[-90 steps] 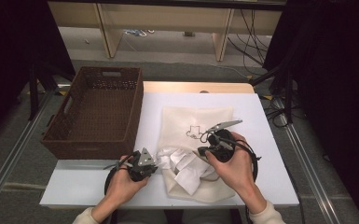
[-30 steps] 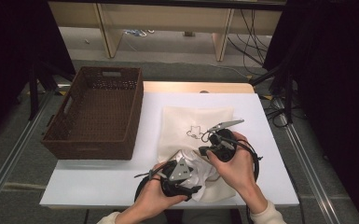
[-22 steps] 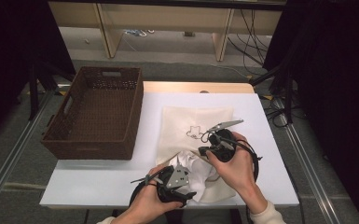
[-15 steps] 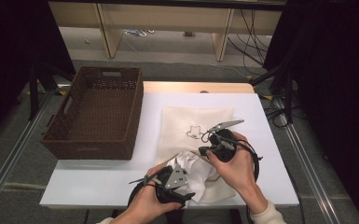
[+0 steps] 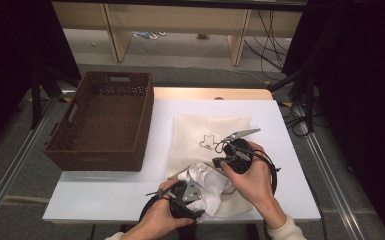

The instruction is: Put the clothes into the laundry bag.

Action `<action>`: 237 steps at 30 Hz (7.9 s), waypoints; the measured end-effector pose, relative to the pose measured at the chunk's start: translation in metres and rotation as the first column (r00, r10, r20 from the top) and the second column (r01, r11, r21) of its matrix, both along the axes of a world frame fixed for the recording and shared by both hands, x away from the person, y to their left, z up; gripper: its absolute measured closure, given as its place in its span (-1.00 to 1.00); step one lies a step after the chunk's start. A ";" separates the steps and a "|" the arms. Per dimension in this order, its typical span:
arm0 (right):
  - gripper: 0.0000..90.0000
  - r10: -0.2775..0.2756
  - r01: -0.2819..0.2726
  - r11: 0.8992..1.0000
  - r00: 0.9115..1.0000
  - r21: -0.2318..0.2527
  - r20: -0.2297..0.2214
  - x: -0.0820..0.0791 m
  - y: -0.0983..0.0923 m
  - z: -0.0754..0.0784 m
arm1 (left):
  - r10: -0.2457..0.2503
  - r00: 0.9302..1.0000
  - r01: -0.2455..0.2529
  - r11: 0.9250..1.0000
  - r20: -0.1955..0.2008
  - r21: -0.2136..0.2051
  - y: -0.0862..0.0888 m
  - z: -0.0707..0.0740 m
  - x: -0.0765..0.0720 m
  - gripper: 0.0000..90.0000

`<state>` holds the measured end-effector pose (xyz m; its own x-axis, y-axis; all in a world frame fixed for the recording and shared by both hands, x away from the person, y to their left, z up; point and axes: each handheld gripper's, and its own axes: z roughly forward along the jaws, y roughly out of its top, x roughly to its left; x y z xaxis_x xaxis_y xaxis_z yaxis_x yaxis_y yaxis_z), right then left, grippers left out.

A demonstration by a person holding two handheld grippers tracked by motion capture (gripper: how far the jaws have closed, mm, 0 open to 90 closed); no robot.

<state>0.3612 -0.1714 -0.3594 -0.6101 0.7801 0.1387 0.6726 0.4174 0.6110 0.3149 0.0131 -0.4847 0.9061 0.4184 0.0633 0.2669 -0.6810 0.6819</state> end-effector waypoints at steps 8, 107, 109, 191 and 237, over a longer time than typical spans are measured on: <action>1.00 -0.005 0.005 1.000 1.000 0.000 -0.002 -0.001 0.000 0.001 | 0.016 0.997 -0.018 0.999 -0.073 -0.034 0.001 0.000 0.012 -0.11; 1.00 -0.028 0.028 1.000 1.000 0.010 -0.001 0.001 -0.003 0.001 | 0.012 0.986 -0.005 0.999 0.164 -0.039 -0.035 -0.004 0.029 0.94; 1.00 -0.026 0.026 1.000 1.000 0.010 -0.002 0.001 -0.003 0.001 | 0.009 0.988 -0.003 0.999 0.152 -0.042 -0.036 -0.004 0.032 0.95; 1.00 -0.050 0.050 0.999 0.999 0.011 -0.015 0.003 -0.006 0.000 | 0.094 0.987 -0.077 0.989 0.129 -0.129 -0.038 -0.012 0.048 0.81; 1.00 -0.047 0.047 0.999 0.999 0.003 -0.020 0.003 -0.007 0.000 | 0.019 0.993 -0.014 0.999 0.120 -0.041 -0.016 -0.005 0.039 0.66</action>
